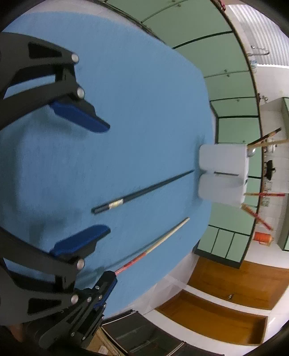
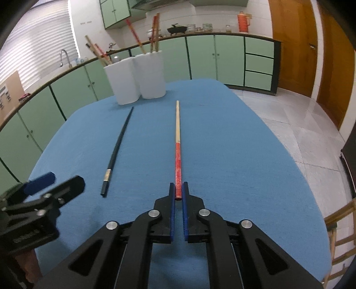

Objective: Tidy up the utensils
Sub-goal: 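Grasp the black chopstick with the left tool while the right tool grasps the red-patterned one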

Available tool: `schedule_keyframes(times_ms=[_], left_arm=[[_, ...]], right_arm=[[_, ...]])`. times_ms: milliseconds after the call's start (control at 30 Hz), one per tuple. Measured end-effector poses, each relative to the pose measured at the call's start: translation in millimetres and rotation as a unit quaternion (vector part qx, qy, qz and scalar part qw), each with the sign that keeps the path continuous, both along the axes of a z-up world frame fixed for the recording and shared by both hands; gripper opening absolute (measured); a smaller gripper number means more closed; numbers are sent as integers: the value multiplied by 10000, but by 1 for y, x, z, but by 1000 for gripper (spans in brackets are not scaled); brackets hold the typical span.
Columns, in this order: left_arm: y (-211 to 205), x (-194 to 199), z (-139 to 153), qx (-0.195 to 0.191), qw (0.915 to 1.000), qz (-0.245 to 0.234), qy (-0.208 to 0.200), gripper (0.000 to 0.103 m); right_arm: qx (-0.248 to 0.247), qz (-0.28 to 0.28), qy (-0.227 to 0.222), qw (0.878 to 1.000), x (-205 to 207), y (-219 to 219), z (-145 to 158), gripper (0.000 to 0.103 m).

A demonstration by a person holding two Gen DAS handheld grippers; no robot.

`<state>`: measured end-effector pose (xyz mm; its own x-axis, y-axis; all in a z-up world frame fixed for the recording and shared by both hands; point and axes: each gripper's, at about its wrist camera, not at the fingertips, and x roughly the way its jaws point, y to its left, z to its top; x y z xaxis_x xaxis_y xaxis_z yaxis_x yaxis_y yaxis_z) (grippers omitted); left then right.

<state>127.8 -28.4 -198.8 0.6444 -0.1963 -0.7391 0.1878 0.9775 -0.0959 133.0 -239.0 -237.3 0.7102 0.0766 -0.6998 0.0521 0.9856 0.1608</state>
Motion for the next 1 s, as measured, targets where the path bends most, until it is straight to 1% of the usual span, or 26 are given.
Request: schedule_keyframes(times_ms=[100,267,300,367,500,567,600,667,700,733,900,1000], left_arm=[[-11,1,-6,41,10000,6,79,73],[-23,3,-13,144,9998,-9,147,57],[-25,4,-15,161,9997,6,175,56],[-28,5,-19,200,9996,47,219,48],[-34,6,-22,347,9993,115,101,43],[-35,8,-23,407,9990,172,55,32],[-35,9,-22,393,9991,175,50,28],[-35,9,-22,386,9991,192,42,11],[-34,10,-22,374,9991,195,47,8],[-34,10,-22,361,9991,194,49,6],[-33,10,-19,322,9993,179,50,6],[-33,6,-13,351,9993,149,-28,6]], right_arm=[[37,-32,-44,10000,-4,-6,1,6],[84,-33,-109,9999,-6,-11,3,6],[80,-34,-124,9999,-8,-11,4,6],[75,-37,-171,9998,-9,-12,6,6],[114,-48,-191,9997,-11,-14,7,6],[129,-47,-183,9997,-11,-15,6,6],[135,-44,-178,9997,-11,-15,6,6],[135,-39,-172,9998,-11,-14,6,6],[135,-36,-160,9998,-11,-14,6,6],[140,-33,-151,9998,-10,-14,6,6],[134,-23,-139,9998,-9,-13,6,6],[94,-13,-164,9998,-8,-13,9,6]])
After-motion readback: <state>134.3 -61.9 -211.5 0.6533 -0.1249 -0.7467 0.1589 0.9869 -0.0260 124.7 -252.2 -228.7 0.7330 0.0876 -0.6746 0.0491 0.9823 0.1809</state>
